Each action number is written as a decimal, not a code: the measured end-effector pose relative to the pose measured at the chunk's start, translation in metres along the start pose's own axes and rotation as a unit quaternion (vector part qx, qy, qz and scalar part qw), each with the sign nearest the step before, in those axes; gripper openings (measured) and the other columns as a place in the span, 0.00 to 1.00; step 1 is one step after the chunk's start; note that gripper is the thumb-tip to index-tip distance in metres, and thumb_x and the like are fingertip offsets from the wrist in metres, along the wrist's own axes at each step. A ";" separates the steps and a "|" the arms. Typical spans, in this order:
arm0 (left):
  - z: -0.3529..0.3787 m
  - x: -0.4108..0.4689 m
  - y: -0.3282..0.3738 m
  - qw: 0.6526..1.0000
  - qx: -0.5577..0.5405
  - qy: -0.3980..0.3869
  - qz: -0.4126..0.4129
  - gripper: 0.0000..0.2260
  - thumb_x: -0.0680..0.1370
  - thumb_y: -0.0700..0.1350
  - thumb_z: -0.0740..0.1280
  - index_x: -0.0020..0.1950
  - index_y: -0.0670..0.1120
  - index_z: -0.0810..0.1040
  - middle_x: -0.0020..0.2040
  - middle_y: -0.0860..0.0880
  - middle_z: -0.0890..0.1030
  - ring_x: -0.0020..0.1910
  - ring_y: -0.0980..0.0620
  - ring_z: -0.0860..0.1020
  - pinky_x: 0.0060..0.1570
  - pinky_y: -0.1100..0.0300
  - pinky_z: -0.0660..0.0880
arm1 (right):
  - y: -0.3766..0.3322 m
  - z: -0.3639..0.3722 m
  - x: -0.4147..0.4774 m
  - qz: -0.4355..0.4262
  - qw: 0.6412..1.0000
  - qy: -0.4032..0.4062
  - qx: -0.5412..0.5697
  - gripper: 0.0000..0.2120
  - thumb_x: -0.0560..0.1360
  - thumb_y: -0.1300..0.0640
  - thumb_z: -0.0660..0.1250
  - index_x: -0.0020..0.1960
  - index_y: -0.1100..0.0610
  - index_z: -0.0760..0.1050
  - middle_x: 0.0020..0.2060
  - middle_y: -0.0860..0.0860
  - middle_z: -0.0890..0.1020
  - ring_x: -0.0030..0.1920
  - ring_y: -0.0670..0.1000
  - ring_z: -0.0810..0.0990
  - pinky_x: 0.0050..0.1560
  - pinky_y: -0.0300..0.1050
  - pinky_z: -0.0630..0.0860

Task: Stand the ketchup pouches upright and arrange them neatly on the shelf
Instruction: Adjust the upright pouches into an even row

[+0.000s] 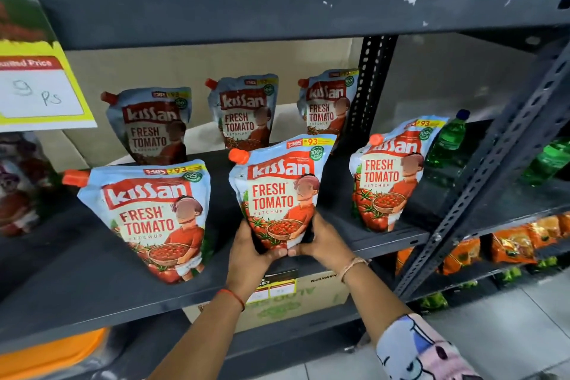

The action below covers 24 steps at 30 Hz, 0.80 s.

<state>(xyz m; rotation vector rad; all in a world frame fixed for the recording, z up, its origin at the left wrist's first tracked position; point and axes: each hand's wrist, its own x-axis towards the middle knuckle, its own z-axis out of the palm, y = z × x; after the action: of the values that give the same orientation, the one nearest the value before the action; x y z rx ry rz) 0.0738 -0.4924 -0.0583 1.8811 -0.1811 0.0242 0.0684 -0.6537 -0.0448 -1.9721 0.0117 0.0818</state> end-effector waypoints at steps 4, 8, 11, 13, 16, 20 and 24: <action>0.000 0.001 -0.004 1.000 0.019 -0.001 0.005 0.35 0.61 0.45 0.78 0.64 0.48 0.66 0.59 0.48 0.75 0.60 0.51 0.72 0.59 0.54 0.70 | 0.000 0.001 -0.001 -0.002 1.000 -0.006 0.001 0.39 0.62 0.62 0.77 0.67 0.54 0.62 0.56 0.49 0.76 0.57 0.48 0.73 0.59 0.43 0.70; 0.000 0.002 -0.006 1.000 0.027 0.003 0.010 0.35 0.62 0.43 0.77 0.64 0.47 0.65 0.60 0.47 0.75 0.61 0.49 0.72 0.60 0.54 0.70 | -0.001 -0.001 -0.003 -0.007 1.000 -0.006 -0.003 0.40 0.62 0.61 0.77 0.67 0.54 0.60 0.61 0.53 0.75 0.60 0.48 0.72 0.63 0.45 0.69; -0.002 -0.005 -0.005 0.999 0.030 0.034 0.012 0.38 0.61 0.45 0.77 0.67 0.46 0.63 0.63 0.45 0.73 0.63 0.48 0.71 0.63 0.50 0.70 | 0.002 -0.002 -0.012 -0.026 0.999 0.018 0.005 0.39 0.62 0.60 0.77 0.67 0.53 0.61 0.59 0.49 0.75 0.60 0.46 0.71 0.61 0.42 0.68; -0.002 -0.021 -0.005 0.993 0.075 0.088 0.030 0.36 0.62 0.54 0.75 0.64 0.42 0.65 0.62 0.41 0.72 0.63 0.44 0.70 0.62 0.45 0.71 | 0.011 -0.004 -0.023 -0.051 0.992 0.117 0.001 0.33 0.64 0.56 0.76 0.65 0.52 0.65 0.58 0.48 0.75 0.60 0.48 0.73 0.62 0.46 0.71; 0.007 -0.050 -0.010 0.978 0.150 0.122 0.078 0.35 0.66 0.69 0.61 0.58 0.42 0.66 0.56 0.39 0.71 0.58 0.44 0.67 0.57 0.48 0.69 | 0.029 -0.014 -0.042 -0.080 0.935 0.343 -0.033 0.27 0.67 0.48 0.71 0.62 0.55 0.69 0.59 0.56 0.73 0.59 0.57 0.74 0.60 0.55 0.73; 0.019 -0.058 -0.014 0.965 0.200 0.135 0.101 0.33 0.69 0.70 0.55 0.54 0.41 0.67 0.52 0.35 0.73 0.54 0.46 0.65 0.56 0.54 0.62 | 0.041 -0.049 -0.045 0.004 0.867 0.496 -0.043 0.43 0.61 0.44 0.74 0.68 0.60 0.61 0.68 0.63 0.63 0.67 0.62 0.65 0.67 0.61 0.66; 0.026 -0.050 -0.006 0.972 0.171 0.143 0.077 0.36 0.68 0.70 0.56 0.56 0.38 0.67 0.54 0.34 0.72 0.56 0.44 0.65 0.59 0.51 0.63 | 0.050 -0.078 -0.027 0.071 0.902 0.418 -0.086 0.61 0.54 0.44 0.79 0.73 0.62 0.46 0.73 0.63 0.58 0.73 0.60 0.58 0.72 0.58 0.60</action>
<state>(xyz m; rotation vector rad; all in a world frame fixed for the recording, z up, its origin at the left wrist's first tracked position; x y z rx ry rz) 0.0237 -0.5096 -0.0773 2.1761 -0.1298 0.4551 0.0436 -0.7454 -0.0585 -2.0364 0.7295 -0.6957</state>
